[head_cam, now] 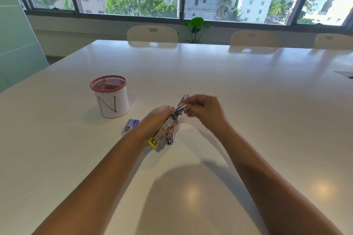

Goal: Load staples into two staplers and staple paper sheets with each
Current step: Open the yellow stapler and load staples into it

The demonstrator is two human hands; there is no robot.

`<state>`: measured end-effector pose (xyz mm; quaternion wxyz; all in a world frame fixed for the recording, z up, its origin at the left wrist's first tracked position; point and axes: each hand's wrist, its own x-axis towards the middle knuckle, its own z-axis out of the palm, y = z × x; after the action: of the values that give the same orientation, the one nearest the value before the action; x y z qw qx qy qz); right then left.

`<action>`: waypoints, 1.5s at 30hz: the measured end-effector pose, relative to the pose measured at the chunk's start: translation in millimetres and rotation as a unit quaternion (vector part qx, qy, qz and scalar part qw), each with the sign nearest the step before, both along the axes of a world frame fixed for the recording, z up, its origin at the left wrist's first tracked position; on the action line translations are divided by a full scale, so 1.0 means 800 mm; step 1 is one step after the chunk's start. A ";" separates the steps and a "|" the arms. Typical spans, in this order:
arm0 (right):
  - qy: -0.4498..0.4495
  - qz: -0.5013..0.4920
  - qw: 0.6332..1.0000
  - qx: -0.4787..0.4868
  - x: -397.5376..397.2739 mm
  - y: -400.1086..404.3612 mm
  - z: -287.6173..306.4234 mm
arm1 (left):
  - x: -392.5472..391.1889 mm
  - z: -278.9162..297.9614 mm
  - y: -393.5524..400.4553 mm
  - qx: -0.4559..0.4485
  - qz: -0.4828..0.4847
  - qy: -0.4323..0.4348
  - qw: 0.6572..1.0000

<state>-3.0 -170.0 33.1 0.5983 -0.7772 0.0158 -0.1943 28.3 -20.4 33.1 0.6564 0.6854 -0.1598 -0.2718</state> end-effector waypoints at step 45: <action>0.002 -0.025 0.971 -0.237 -0.020 -0.003 0.018 | -0.001 0.003 0.003 -0.006 -0.090 0.109 0.990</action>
<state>-19.3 -172.2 47.6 0.3918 -0.8967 -0.0106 -0.2059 27.5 -18.0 35.2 0.6470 0.6305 -0.1499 -0.4017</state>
